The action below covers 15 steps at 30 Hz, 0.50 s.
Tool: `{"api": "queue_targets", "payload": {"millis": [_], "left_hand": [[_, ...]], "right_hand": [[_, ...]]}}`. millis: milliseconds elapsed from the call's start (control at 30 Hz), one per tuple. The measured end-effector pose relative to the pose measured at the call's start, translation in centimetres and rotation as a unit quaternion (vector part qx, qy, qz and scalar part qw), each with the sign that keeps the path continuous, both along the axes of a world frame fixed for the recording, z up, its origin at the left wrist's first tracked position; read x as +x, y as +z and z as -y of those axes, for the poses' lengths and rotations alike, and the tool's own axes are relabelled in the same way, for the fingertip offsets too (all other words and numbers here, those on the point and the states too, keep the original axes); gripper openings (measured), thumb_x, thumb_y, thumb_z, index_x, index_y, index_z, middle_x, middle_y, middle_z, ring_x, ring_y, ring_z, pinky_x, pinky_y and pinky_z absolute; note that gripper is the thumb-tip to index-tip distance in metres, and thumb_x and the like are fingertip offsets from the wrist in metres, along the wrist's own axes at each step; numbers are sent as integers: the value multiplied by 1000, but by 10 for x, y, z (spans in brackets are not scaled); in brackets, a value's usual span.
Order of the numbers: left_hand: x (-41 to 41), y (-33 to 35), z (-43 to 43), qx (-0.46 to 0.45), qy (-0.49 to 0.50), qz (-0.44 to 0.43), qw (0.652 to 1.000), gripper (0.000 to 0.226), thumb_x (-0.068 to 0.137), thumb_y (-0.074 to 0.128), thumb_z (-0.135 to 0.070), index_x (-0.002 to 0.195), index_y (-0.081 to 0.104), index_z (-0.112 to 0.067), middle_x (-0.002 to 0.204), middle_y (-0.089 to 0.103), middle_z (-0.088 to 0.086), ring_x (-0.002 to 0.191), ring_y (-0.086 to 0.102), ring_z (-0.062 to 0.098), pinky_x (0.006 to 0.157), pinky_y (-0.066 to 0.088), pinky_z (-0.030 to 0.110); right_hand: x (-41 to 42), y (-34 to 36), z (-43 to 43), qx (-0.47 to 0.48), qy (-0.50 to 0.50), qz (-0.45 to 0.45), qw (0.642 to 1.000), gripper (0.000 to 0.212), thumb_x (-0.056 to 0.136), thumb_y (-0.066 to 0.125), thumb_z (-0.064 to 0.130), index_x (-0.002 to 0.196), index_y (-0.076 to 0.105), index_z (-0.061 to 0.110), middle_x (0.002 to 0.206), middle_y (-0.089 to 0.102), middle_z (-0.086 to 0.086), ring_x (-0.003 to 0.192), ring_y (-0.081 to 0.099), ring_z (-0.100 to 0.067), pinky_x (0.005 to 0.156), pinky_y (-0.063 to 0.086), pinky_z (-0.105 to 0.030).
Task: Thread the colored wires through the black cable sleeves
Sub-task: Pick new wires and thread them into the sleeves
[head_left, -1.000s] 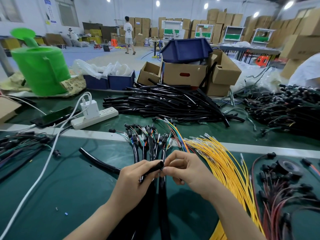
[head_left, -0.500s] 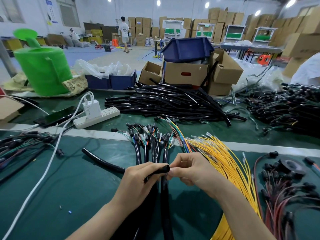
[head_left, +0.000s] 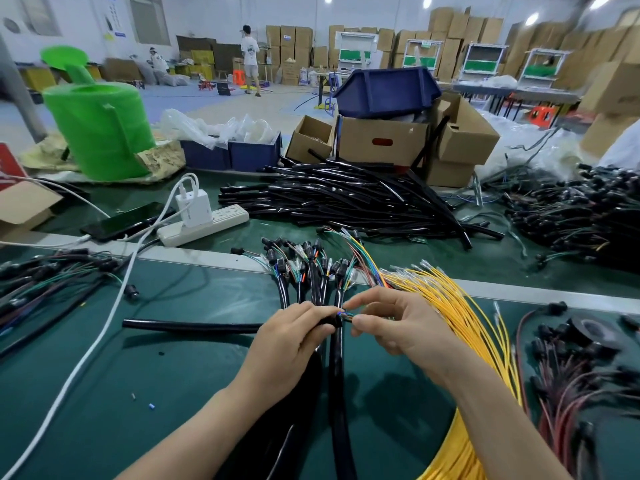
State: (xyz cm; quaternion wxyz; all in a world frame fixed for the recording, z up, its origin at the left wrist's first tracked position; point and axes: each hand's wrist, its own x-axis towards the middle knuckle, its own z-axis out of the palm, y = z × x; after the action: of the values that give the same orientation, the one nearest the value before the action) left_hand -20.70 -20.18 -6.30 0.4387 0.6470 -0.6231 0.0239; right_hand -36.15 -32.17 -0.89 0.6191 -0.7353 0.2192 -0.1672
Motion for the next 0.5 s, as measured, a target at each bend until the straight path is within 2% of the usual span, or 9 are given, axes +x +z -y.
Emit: {"api": "queue_targets", "payload": {"millis": [100, 267, 400, 500], "left_hand": [[-2, 0, -2, 6, -6, -10, 1000, 31, 97, 36, -42, 118, 56, -33, 92, 59, -16, 82, 59, 11, 73, 49, 36], [-2, 2, -2, 14, 2, -17, 1000, 36, 97, 36, -38, 124, 58, -30, 104, 64, -19, 89, 62, 5, 74, 51, 34], [-4, 5, -3, 18, 7, 10, 1000, 37, 96, 36, -39, 125, 58, -31, 90, 54, -25, 79, 58, 5, 68, 50, 33], [-5, 7, -5, 31, 14, 36, 999, 41, 96, 36, -40, 129, 57, -29, 83, 59, -15, 73, 58, 10, 62, 51, 34]], "right_hand": [[0, -1, -1, -1, 9, -1, 1000, 14, 85, 68, 11, 90, 76, 21, 71, 68, -3, 49, 32, -12, 44, 28, -17], [1, 0, 0, -10, -4, 3, 1000, 13, 85, 67, 10, 86, 76, 20, 69, 68, -4, 47, 34, -11, 44, 29, -16], [3, 1, -3, -51, -16, 0, 999, 13, 84, 67, 6, 84, 76, 15, 66, 68, 0, 44, 45, 1, 44, 32, -8], [3, 2, -5, -89, -19, -4, 996, 10, 84, 67, 3, 85, 75, 10, 66, 68, 0, 43, 50, 4, 46, 36, -6]]}}
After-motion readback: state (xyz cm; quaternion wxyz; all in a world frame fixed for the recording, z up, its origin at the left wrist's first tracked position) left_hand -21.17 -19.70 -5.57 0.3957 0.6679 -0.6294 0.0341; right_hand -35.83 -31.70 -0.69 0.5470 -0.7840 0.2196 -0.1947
